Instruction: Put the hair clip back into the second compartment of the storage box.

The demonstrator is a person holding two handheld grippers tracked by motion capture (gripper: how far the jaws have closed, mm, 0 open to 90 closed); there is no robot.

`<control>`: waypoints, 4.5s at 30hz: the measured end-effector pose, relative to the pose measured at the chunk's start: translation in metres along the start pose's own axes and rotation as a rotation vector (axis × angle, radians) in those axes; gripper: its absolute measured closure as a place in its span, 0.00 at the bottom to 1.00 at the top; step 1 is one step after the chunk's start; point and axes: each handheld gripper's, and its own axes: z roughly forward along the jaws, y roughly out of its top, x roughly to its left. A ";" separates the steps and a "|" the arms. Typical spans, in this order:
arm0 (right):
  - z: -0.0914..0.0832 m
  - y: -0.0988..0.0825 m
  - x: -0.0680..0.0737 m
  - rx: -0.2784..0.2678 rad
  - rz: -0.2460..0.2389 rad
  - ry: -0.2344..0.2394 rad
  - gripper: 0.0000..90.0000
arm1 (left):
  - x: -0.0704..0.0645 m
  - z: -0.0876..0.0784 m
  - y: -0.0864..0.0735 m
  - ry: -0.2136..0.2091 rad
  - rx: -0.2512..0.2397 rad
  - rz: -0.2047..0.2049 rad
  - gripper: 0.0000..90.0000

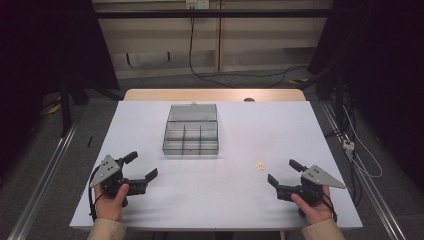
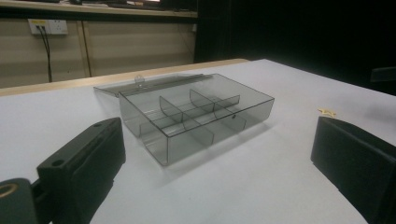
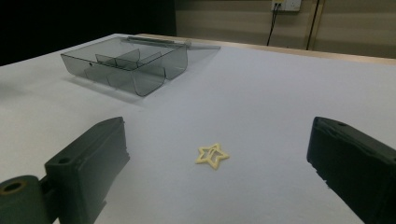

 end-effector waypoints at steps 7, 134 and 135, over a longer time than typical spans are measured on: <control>0.007 0.004 -0.001 0.018 -0.016 0.013 0.06 | 0.001 -0.001 0.000 0.000 -0.001 0.000 0.03; 0.139 0.071 0.037 0.349 -0.054 0.208 0.82 | -0.002 0.004 0.002 -0.004 0.034 0.016 0.04; 0.140 0.072 0.037 0.349 -0.054 0.209 0.82 | -0.002 0.004 0.002 -0.005 0.034 0.014 0.04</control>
